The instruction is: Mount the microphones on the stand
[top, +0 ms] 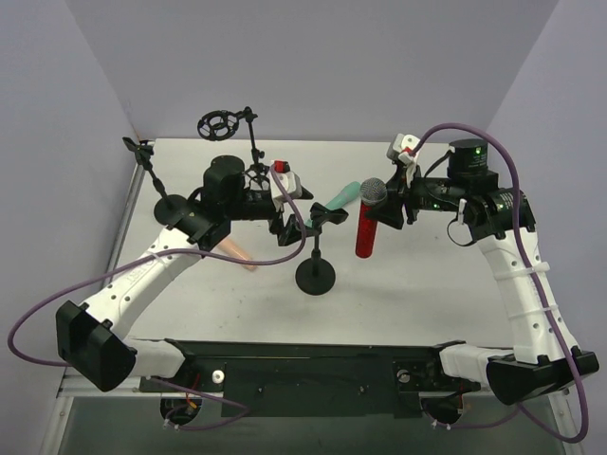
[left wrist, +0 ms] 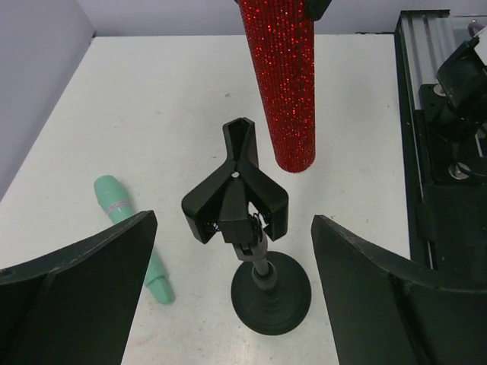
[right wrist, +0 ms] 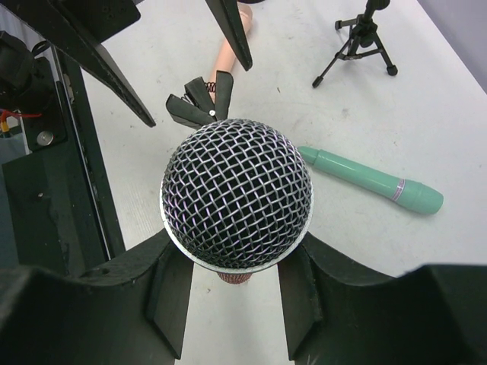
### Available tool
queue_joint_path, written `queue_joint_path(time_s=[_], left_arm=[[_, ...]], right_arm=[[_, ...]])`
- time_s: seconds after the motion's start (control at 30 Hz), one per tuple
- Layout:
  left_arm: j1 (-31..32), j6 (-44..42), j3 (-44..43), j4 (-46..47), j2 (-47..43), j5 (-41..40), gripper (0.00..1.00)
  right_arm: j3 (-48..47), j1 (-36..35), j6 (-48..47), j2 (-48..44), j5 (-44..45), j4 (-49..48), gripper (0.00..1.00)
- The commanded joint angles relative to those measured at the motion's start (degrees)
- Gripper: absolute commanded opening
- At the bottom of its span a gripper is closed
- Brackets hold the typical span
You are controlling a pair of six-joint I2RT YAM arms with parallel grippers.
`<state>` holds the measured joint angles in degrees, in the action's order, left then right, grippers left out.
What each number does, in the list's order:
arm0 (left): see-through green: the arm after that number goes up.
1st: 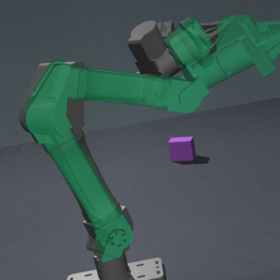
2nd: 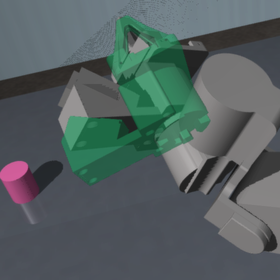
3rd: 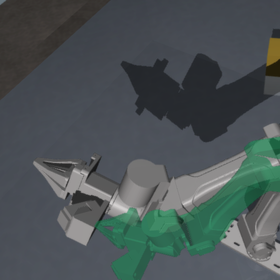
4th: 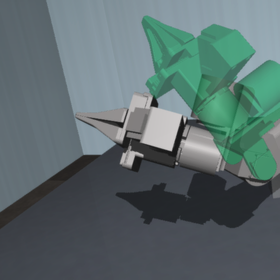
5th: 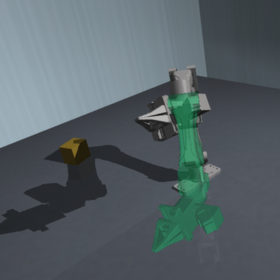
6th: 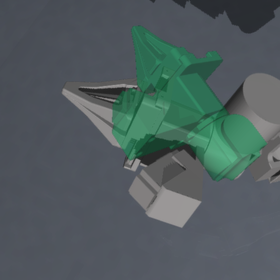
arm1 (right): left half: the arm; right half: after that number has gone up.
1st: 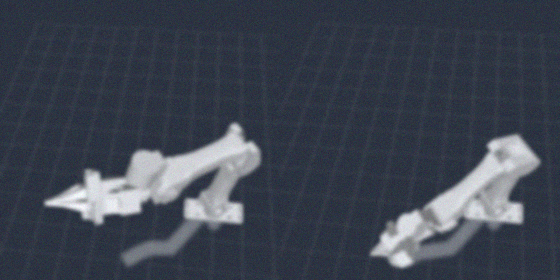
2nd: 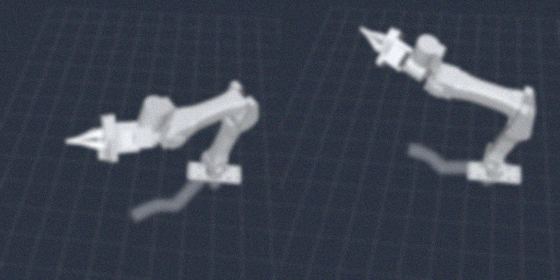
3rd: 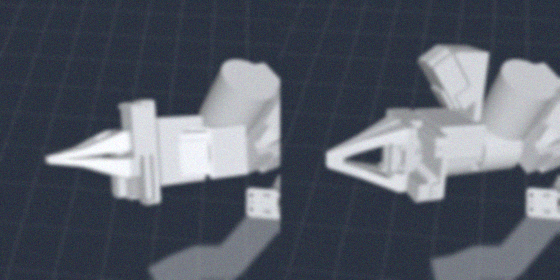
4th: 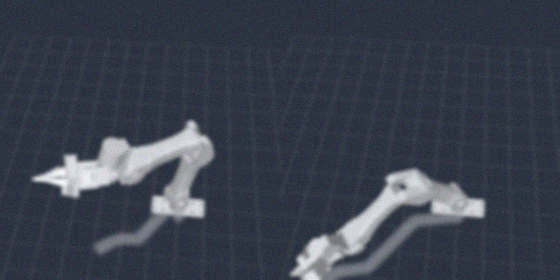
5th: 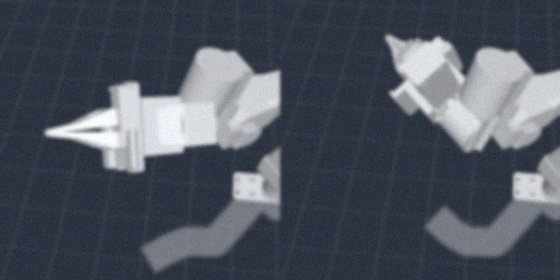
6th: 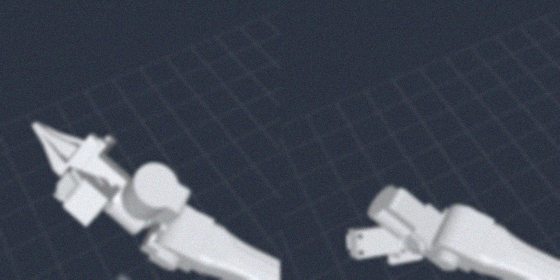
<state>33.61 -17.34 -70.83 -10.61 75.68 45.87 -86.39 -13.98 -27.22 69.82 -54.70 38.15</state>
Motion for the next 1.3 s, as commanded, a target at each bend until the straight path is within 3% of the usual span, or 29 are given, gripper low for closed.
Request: queue_joint_path(time_s=[0.0,0.23,0.37,0.53,0.6,0.63,0.73,1.13,1.27], left_arm=[[0.2,-2.4,0.2,5.2,0.5,-2.8,0.94],[0.8,2.2,3.1,12.4,1.0,-3.1,0.89],[0.8,4.2,3.9,12.4,1.0,-3.2,0.67],[0.8,7.8,5.8,14.0,-0.1,-4.0,0.59],[0.8,8.3,6.6,14.5,-0.7,-3.9,0.69],[0.8,8.7,7.4,15.5,-1.2,-4.6,0.82],[0.8,8.6,8.6,17.5,-2.7,-5.0,0.92],[0.1,7.2,2.6,16.2,2.1,3.7,0.93],[0.2,7.9,1.2,15.3,3.5,4.2,0.88]], right_arm=[[-2.3,-0.3,2.2,0.4,-3.0,-4.8,0.03],[-3.4,-1.4,4.8,2.3,-2.9,-7.8,0.03],[-4.1,-1.8,4.9,2.9,-2.8,-7.9,0.03],[-3.5,-1.9,4.4,2.8,-2.2,-7.9,0.03],[-3.2,-1.9,4.2,2.4,-1.9,-7.9,0.03],[-2.9,-1.9,4.2,2.4,-1.9,-7.9,0.03],[-2.6,-1.9,4.1,2.1,-1.8,-7.9,0.03],[-2.1,-1.9,4.2,1.5,-2.4,-9.0,0.03],[-2.0,-1.9,4.1,1.5,-2.5,-8.9,0.03]])
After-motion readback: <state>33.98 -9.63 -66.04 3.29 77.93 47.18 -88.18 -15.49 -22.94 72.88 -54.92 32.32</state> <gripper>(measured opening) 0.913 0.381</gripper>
